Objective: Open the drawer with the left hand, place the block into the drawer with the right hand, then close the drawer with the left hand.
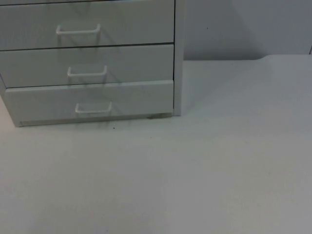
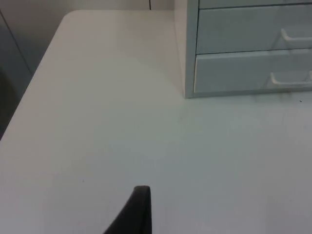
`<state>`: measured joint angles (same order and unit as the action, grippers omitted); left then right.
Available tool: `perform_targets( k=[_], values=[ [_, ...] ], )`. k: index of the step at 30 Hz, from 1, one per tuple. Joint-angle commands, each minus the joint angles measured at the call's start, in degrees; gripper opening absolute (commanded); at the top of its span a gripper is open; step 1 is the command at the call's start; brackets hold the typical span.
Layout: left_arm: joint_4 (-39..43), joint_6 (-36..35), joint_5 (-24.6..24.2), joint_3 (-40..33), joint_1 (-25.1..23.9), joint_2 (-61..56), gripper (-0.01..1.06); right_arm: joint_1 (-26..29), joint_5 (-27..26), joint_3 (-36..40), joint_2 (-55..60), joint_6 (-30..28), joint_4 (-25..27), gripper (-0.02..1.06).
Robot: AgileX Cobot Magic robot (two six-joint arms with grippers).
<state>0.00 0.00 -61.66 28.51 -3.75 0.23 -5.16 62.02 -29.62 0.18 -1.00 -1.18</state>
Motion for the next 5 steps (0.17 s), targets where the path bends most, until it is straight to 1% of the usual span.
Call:
perform_targets(
  k=[1,2,5],
  values=[
    [-0.5,0.0,0.0,-0.2,-0.3,-0.2,1.04,2.6,-0.2,0.1,-0.2,-0.1,0.0,1.05],
    [-0.5,0.0,0.0,-0.2,-0.3,-0.2,1.04,2.6,-0.2,0.1,-0.2,-0.1,0.0,1.05],
    [-0.5,0.0,0.0,-0.2,-0.3,-0.2,1.04,6.0,-0.2,0.1,-0.2,-0.1,0.0,1.05]
  ],
)
